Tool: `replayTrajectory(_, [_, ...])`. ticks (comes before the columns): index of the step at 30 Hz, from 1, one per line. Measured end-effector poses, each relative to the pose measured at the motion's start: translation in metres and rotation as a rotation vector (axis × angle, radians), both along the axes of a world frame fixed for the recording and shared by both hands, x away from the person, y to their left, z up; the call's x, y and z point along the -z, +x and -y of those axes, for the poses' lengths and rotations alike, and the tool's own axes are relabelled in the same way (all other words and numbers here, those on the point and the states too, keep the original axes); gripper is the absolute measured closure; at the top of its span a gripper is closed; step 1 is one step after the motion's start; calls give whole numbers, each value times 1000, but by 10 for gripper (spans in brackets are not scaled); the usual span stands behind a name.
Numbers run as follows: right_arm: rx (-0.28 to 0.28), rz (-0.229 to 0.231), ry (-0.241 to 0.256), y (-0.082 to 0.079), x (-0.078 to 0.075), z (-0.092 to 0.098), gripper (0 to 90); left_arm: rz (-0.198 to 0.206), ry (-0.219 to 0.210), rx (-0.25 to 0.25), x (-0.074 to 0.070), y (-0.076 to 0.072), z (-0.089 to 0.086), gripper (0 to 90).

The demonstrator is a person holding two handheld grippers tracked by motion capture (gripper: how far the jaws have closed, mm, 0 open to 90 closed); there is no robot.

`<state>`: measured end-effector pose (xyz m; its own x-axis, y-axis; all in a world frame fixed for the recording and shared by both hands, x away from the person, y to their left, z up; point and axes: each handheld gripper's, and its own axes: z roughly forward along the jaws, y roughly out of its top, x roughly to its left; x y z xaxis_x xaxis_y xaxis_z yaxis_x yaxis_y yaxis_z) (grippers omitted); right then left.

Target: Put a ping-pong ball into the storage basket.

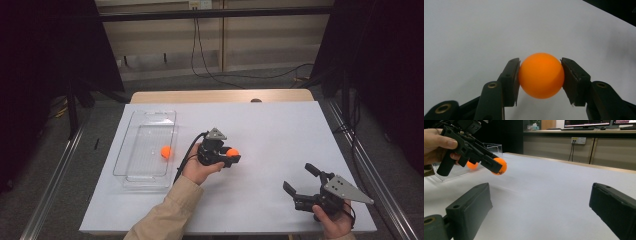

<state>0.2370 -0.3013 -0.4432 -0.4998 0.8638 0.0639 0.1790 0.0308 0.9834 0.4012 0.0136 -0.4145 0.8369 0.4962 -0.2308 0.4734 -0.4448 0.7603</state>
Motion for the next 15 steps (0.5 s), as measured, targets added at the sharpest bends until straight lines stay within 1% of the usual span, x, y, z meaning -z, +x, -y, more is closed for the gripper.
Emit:
replayTrajectory(11, [0, 1, 2, 0, 0, 0, 34, -2, -6, -16, -3, 2, -5, 510])
replayTrajectory(15, [-1, 0, 1, 0, 0, 0, 34, -10, -6, -17, -3, 2, -6, 510])
